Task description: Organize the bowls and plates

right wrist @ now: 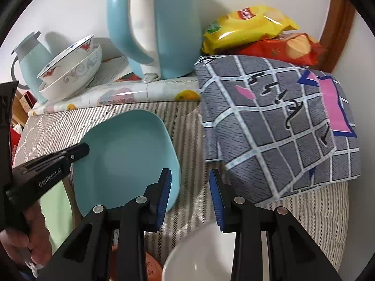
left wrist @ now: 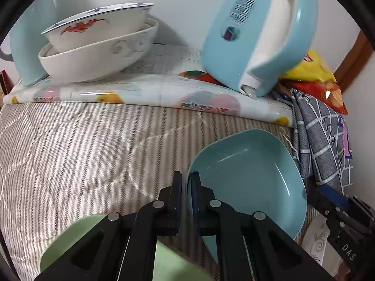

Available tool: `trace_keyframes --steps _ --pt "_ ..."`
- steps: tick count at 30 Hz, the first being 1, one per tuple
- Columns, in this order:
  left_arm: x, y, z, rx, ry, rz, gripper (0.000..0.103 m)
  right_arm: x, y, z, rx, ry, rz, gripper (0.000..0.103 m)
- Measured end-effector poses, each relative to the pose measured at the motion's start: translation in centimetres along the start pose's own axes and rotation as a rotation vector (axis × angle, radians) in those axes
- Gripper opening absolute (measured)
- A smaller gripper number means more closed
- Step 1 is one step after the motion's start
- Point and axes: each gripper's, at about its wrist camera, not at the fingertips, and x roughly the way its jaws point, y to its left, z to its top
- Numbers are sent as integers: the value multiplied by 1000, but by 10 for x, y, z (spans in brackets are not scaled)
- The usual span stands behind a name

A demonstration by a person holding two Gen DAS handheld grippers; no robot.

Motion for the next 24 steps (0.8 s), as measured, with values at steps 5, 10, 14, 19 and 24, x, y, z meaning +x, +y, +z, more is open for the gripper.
trace_keyframes --steps 5,10,14,19,24 --pt "4 2 3 7 13 7 9 9 11 2 -17 17 18 34" --pt "8 -4 4 16 8 9 9 19 20 5 -45 47 0 28" --pt "10 -5 4 19 -8 -16 8 25 24 6 -72 44 -49 5" --pt "-2 -9 3 22 -37 -44 8 14 20 7 -64 -11 -65 5" --pt "-22 -11 4 22 -64 -57 8 -7 11 5 -36 -49 -42 4"
